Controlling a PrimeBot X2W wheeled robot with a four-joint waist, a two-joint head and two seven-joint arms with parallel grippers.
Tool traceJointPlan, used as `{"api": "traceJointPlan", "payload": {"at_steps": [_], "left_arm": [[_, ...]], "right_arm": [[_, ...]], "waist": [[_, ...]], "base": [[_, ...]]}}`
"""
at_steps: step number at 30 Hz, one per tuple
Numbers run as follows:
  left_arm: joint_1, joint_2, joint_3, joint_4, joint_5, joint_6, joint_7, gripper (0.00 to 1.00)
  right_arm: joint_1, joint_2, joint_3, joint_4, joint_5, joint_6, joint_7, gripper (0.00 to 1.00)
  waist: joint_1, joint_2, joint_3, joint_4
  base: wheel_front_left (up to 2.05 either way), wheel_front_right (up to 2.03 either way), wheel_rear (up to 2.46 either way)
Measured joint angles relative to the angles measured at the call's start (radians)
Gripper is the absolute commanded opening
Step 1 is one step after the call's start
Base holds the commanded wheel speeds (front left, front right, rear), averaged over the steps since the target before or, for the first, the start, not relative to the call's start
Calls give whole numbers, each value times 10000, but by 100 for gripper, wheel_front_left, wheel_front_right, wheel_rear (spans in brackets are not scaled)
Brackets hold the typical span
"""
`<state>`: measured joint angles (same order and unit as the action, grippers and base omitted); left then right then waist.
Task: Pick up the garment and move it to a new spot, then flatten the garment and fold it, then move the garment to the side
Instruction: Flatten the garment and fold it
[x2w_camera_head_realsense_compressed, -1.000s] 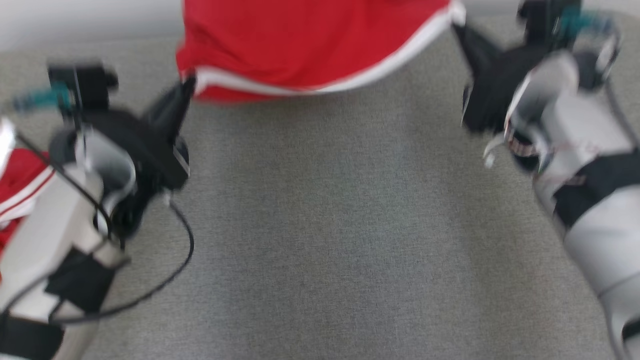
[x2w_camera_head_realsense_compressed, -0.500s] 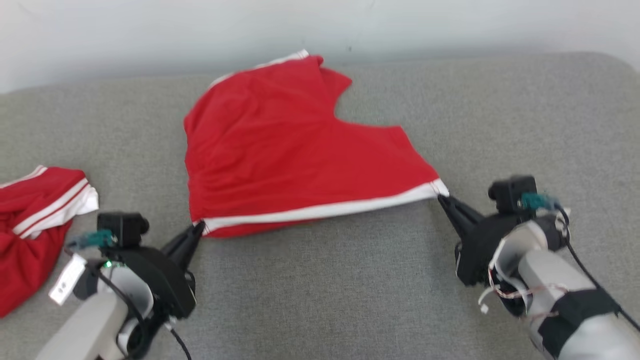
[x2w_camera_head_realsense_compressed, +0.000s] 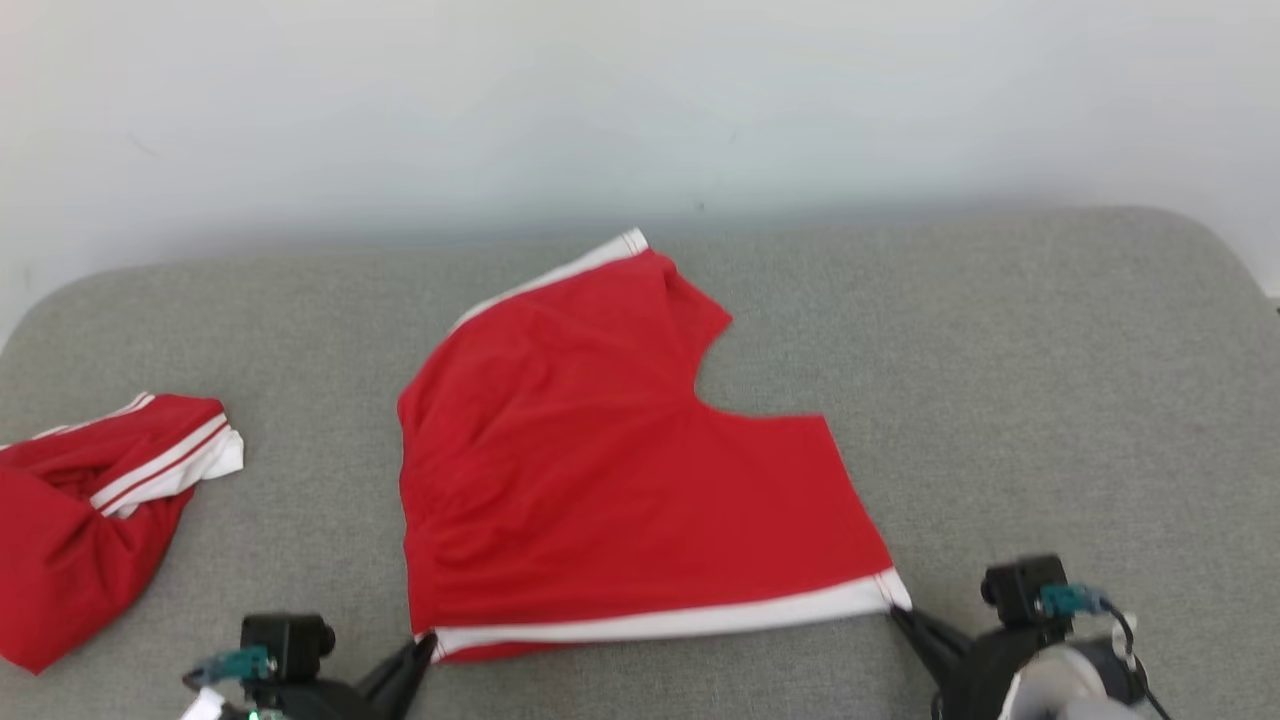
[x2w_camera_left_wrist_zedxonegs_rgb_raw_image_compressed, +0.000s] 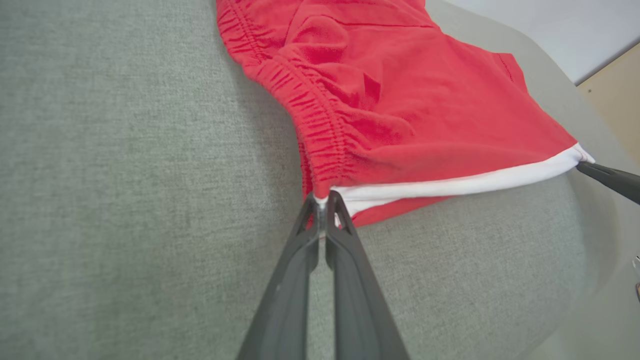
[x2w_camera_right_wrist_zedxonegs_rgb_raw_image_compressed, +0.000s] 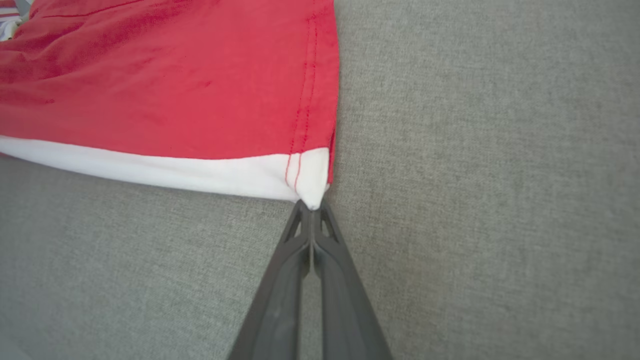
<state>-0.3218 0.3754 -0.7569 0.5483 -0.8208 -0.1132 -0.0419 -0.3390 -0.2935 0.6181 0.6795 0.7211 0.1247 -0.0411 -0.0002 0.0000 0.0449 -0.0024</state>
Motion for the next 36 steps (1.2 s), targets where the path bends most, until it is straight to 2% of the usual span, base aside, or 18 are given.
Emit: {"api": "traceJointPlan", "payload": {"at_steps": [11,16,21,22,23,24,25,28,31,36], "left_arm": [[1031,203,-251,-504,31,522,-27,0],[1141,142,-115,-585,-125,627,-25,0],[1144,21,23,-596,-249,809,-27,0],[1145,19,29,-591,-251,869,-27,13],[1153,2,50,-587,-284,867,-25,35],[1174,-31,86,-585,-360,869,-25,53],[1217,-69,127,-585,-422,915,-27,100],[1452,-188,326,-575,-681,1133,-113,100],[1614,-199,401,-675,-732,1147,-203,100],[1919,-119,972,-1137,-867,1592,-715,100]], "right_arm": [[1623,-265,-25,-1020,451,-31,336,0],[1648,-355,48,-1306,261,-374,424,0],[1663,-380,61,-1509,236,-470,546,0],[1669,-385,63,-1578,238,-504,600,21],[1673,-387,56,-1632,255,-552,602,42],[1676,-399,52,-1661,259,-560,616,100],[1685,-407,31,-1689,286,-589,688,100],[1743,-470,-94,-1850,466,-640,738,100],[1894,-545,-234,-2102,692,-640,779,100],[2127,-694,-420,-2746,936,-631,855,100]], "waist": [[1,-1,-708,176],[2,0,-700,176],[3,0,-661,179],[3,0,-657,182],[2,0,-654,185],[2,0,-653,186],[2,0,-653,187],[2,0,-664,187],[2,0,-698,188],[2,0,-834,151]], "base": [[0,0,0],[0,0,0],[0,0,0],[0,0,0],[0,0,0],[0,0,0],[0,0,0],[0,0,0],[0,0,0],[0,0,0]]}}
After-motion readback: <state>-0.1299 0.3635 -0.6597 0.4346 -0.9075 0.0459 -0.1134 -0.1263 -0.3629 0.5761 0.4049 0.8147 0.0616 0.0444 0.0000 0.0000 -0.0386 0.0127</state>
